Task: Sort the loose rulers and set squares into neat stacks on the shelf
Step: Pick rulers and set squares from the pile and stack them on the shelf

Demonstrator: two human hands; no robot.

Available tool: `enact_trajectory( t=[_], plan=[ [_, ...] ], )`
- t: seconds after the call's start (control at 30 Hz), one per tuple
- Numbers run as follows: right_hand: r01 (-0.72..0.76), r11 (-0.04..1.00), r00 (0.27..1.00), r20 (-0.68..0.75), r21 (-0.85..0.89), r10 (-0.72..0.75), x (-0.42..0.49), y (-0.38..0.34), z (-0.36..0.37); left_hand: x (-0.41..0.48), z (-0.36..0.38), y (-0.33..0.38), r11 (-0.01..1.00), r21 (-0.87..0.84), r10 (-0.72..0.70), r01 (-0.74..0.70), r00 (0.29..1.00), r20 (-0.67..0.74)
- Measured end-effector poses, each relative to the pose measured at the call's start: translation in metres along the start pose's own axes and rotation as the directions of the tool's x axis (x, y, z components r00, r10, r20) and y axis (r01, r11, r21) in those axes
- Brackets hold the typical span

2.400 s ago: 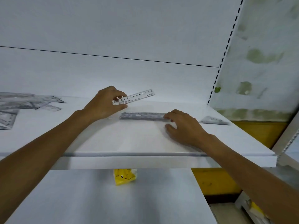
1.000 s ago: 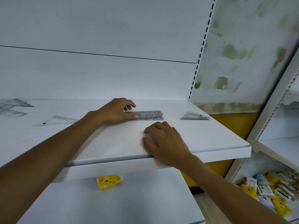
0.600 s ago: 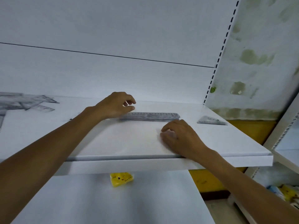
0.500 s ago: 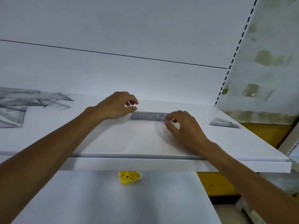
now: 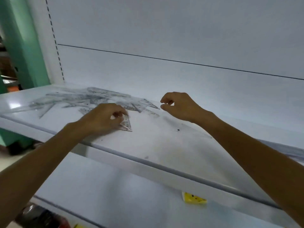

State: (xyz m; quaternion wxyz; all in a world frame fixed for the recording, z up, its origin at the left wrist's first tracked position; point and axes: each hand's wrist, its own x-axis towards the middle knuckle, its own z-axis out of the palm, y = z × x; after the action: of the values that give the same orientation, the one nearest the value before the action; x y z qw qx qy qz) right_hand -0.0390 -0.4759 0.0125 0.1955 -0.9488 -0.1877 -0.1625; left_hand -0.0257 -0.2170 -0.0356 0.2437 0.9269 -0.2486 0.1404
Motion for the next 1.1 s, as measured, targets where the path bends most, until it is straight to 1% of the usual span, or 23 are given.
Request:
enact_trajectory(
  t=[0.1,0.27,0.4,0.5,0.6,0.7,0.87,1.0,1.03,1.1],
  plan=[
    [0.026,0.999,0.994,0.108,-0.043,-0.021,0.040,-0.019,0.032,-0.015,-0.019,-0.045,0.996,0.058,-0.063,0.064,0.998,-0.007],
    [0.027,0.996,0.985,0.170,-0.081,-0.013,0.093,-0.036,0.072,-0.016,-0.046,-0.100,0.994,0.057,-0.085,0.091,0.991,-0.102],
    [-0.016,0.994,0.987,0.156,-0.109,0.034,0.131,-0.039,0.094,-0.008,-0.061,-0.138,0.986,0.117,-0.107,0.121,0.986,-0.126],
    [-0.058,0.993,0.989,0.131,-0.099,0.071,0.153,-0.036,0.112,0.000,-0.071,-0.169,0.964,0.166,-0.188,0.209,0.973,-0.133],
    [-0.078,0.993,0.986,0.138,-0.091,0.090,0.166,-0.035,0.131,0.003,-0.076,-0.198,0.948,0.173,-0.257,0.268,0.963,-0.083],
    [-0.076,0.987,0.978,0.183,-0.140,0.101,0.176,-0.035,0.142,0.009,-0.078,-0.215,0.942,0.215,-0.262,0.258,0.965,-0.013],
    [-0.005,0.983,0.983,0.181,-0.181,0.039,0.183,-0.035,0.144,0.023,-0.080,-0.227,0.961,0.189,-0.202,0.203,0.979,-0.027],
    [0.004,0.971,0.980,0.194,-0.238,0.044,0.182,-0.037,0.148,0.028,-0.078,-0.231,0.968,0.160,-0.192,0.193,0.981,-0.020],
    [-0.010,0.972,0.982,0.182,-0.233,0.054,0.182,-0.039,0.147,0.028,-0.079,-0.232,0.971,0.146,-0.188,0.189,0.982,-0.021],
    [-0.047,0.981,0.991,0.111,-0.191,0.069,0.182,-0.042,0.143,0.028,-0.081,-0.231,0.978,0.114,-0.171,0.175,0.984,-0.037]
  ],
)
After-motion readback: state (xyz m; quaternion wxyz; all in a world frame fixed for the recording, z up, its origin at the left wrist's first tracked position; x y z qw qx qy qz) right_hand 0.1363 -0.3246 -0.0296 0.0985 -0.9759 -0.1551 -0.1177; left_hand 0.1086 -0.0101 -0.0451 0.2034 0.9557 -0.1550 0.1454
